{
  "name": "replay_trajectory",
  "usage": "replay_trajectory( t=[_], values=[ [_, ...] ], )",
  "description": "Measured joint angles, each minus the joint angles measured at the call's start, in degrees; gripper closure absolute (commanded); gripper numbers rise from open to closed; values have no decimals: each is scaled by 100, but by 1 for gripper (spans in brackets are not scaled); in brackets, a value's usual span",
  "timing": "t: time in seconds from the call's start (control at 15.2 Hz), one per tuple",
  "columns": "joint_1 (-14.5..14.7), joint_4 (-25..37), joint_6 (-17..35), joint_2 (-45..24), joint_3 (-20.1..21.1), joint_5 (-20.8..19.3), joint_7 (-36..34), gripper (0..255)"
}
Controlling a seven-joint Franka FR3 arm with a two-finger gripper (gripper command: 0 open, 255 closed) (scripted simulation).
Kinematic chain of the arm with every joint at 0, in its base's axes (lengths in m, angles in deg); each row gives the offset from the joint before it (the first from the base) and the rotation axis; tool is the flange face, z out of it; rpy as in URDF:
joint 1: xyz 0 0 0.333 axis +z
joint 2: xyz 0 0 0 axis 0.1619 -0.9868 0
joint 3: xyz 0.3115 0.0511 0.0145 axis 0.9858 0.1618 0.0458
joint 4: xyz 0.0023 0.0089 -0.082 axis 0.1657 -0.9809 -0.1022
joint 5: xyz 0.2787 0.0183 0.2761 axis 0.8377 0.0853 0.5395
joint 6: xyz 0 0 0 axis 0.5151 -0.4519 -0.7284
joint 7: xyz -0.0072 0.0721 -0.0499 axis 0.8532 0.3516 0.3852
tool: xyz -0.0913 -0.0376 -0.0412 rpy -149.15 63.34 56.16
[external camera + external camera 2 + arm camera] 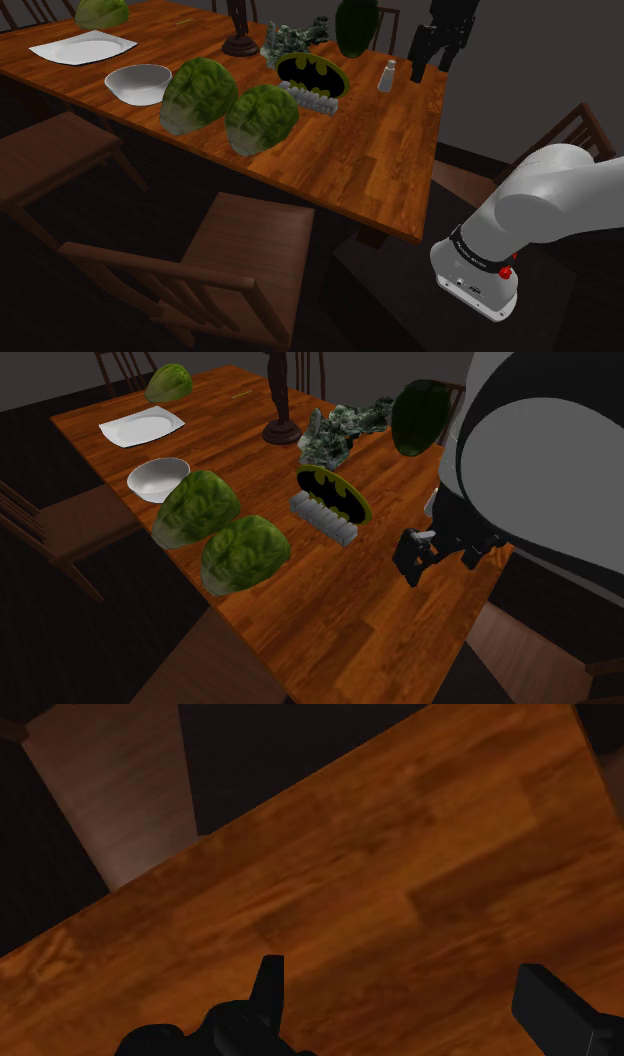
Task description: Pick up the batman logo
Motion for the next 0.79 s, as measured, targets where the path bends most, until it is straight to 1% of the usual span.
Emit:
replay_trajectory(
  t=[0.13, 0.33, 0.53, 0.79],
  values=[
    [5, 29, 85, -105, -29, -17, 55, 0],
    [40, 238, 382, -565, -155, -71, 329, 0],
    [88, 559, 780, -1232, -287, -102, 644, 0],
    [146, 1041, 1155, -2012, -451, -99, 1088, 0]
  ],
)
